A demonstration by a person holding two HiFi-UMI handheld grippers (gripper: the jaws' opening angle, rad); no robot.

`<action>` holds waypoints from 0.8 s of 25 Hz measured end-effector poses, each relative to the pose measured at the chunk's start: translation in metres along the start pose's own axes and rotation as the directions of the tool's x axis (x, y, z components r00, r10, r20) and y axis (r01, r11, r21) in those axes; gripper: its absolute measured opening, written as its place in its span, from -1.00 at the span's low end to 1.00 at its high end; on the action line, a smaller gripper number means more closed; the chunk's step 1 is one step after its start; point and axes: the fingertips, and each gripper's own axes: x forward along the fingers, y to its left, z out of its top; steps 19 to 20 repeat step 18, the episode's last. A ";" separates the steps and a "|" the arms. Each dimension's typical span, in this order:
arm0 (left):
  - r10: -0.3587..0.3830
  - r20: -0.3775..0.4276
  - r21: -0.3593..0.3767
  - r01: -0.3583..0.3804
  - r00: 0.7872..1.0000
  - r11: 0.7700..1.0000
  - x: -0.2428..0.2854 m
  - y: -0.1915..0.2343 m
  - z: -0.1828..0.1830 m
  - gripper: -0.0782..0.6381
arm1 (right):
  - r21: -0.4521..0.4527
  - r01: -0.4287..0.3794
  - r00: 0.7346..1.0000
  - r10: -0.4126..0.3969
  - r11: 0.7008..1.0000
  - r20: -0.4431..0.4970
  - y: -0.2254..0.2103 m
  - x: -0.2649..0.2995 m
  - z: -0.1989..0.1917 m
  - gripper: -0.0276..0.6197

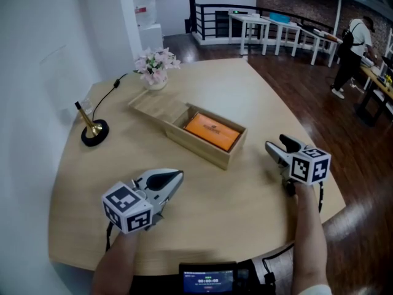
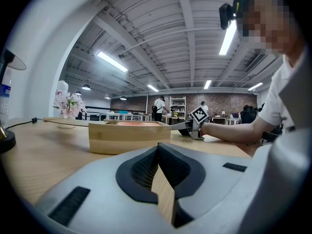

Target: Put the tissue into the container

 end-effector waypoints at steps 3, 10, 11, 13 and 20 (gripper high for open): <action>-0.001 0.010 0.017 0.001 1.000 1.000 0.001 0.003 0.004 -0.77 | -0.019 0.001 1.000 -0.001 1.000 0.018 0.001 -0.001 0.009 -0.06; -0.016 0.013 0.003 0.016 1.000 1.000 0.001 0.001 0.007 -0.77 | -0.013 0.015 1.000 -0.015 1.000 0.005 0.004 0.000 0.015 -0.09; -0.016 0.012 0.001 0.016 1.000 1.000 0.001 0.001 0.006 -0.77 | -0.011 0.015 1.000 -0.015 1.000 0.004 0.004 0.000 0.014 -0.10; -0.017 0.013 0.002 0.017 1.000 1.000 0.001 0.001 0.006 -0.77 | -0.011 0.021 1.000 -0.020 1.000 0.008 0.004 -0.001 0.016 -0.12; -0.020 0.019 0.013 0.019 1.000 1.000 0.003 0.003 0.009 -0.76 | -0.021 0.043 0.999 -0.042 0.999 0.021 0.002 -0.003 0.021 -0.13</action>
